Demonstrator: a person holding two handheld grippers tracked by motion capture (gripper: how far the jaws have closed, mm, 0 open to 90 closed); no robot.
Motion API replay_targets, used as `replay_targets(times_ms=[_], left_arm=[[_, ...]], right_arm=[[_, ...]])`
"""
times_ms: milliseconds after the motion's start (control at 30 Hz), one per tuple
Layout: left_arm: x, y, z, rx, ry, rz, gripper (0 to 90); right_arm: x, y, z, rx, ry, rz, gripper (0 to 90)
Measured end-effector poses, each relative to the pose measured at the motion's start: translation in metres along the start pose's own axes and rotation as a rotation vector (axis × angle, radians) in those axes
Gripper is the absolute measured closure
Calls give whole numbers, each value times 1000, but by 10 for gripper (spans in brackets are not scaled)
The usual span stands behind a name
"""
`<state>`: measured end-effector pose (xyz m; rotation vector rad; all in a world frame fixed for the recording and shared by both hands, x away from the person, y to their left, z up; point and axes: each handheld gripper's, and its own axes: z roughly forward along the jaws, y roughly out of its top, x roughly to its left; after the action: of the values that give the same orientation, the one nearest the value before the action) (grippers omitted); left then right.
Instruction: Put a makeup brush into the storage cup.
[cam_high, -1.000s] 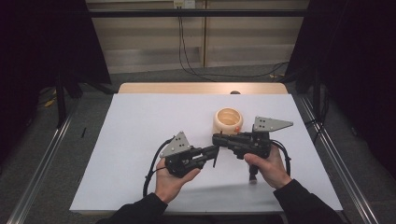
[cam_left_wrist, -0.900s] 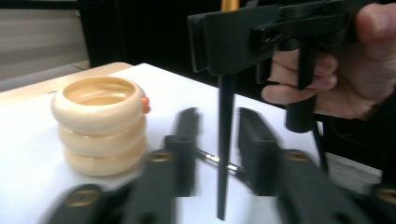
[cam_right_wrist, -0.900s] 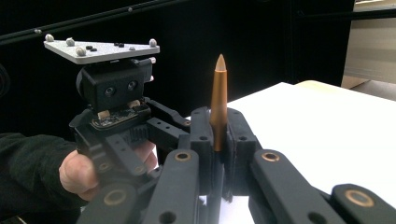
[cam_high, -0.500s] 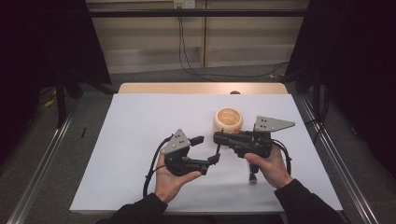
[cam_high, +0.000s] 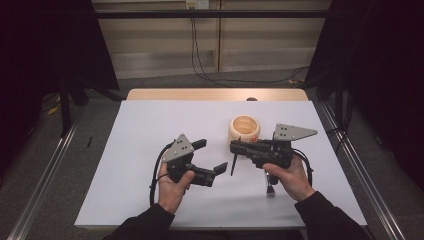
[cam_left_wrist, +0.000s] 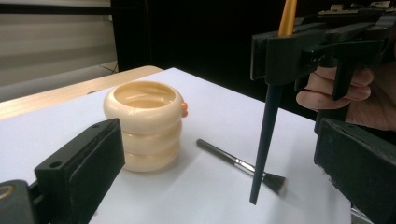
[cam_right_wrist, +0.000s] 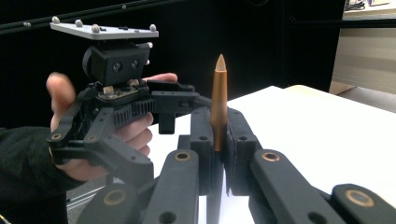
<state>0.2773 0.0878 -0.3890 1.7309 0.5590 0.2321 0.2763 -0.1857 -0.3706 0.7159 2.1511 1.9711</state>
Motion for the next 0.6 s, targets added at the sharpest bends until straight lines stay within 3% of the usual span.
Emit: replay_targets(times_ms=[133,233,333,367,400,600], left_arm=[[5,-1,-6,0,5,4,13],[8,-1,-13,2,68,22,8],[11,-3,-18,-44,108,34,7],[12,-4,-20,-60,114,55,8],[12,-6,-22,-67,142,56,10],[20,-16,-32,-45,182,54,14]], right_arm=[[-1,1,-1,-2,-3,-1,841],[-2,1,-2,-3,-9,-6,841],[-3,2,-3,-10,-18,-14,842],[-3,2,-4,-9,-22,-16,841],[-3,2,-4,-10,-25,-16,841],[-4,3,-7,-19,-37,-19,841]])
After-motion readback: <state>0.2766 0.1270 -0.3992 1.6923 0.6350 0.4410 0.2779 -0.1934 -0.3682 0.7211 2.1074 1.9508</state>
